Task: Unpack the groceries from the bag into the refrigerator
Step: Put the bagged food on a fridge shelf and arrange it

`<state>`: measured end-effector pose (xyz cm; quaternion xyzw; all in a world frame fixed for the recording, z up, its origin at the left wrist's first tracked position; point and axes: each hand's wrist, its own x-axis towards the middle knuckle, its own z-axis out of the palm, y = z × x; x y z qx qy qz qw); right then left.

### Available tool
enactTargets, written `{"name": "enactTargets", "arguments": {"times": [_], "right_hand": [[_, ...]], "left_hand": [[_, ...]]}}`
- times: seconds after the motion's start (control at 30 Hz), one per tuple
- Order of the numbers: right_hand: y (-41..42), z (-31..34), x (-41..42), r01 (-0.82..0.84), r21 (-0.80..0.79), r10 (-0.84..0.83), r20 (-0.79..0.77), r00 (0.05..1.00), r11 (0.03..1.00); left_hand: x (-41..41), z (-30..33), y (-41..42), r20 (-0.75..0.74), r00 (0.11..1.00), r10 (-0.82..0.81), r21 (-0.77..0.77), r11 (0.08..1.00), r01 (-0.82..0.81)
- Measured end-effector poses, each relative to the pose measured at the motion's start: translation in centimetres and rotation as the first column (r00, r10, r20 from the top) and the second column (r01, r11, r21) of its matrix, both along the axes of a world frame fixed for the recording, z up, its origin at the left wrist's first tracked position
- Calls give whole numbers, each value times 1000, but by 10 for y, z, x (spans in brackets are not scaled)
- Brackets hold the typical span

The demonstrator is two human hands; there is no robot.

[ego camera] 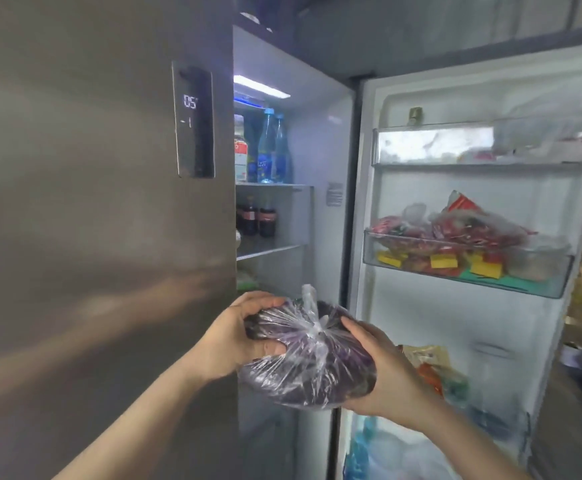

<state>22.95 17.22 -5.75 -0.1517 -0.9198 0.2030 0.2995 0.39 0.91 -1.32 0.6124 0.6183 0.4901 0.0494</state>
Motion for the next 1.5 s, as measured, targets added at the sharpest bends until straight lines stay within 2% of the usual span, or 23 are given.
{"name": "enactTargets", "arguments": {"times": [0.27,0.4,0.5,0.77,0.9,1.0,1.1,1.23,1.37,1.5], "right_hand": [[106,55,-45,-73,4,73,-114,991,997],[156,75,-77,-128,-49,122,-106,987,991],[185,83,-110,-192,-87,176,-165,970,978],[263,87,-224,-345,-122,298,-295,908,931],[282,92,-274,-432,-100,380,-328,865,897],[294,95,-309,-441,-114,381,-343,858,890],[307,103,-341,-419,-131,338,-404,850,898],[326,109,-379,-333,-158,220,-489,844,930],[329,103,-401,-169,-282,-14,-548,837,945],[323,90,-417,66,-374,-261,-500,826,925]], "left_hand": [[-28,31,101,-15,997,70,199,978,-66],[-48,37,139,96,982,161,302,936,-183],[-70,39,164,217,955,202,367,890,-272],[-125,19,227,374,835,403,404,740,-538],[-155,19,245,384,789,480,414,674,-612],[-175,26,255,369,753,544,395,642,-657],[-190,42,270,348,734,583,383,627,-679],[-222,68,294,265,736,623,316,665,-676],[-261,84,319,205,744,636,166,726,-667],[-296,81,338,57,721,691,49,719,-693]]}}
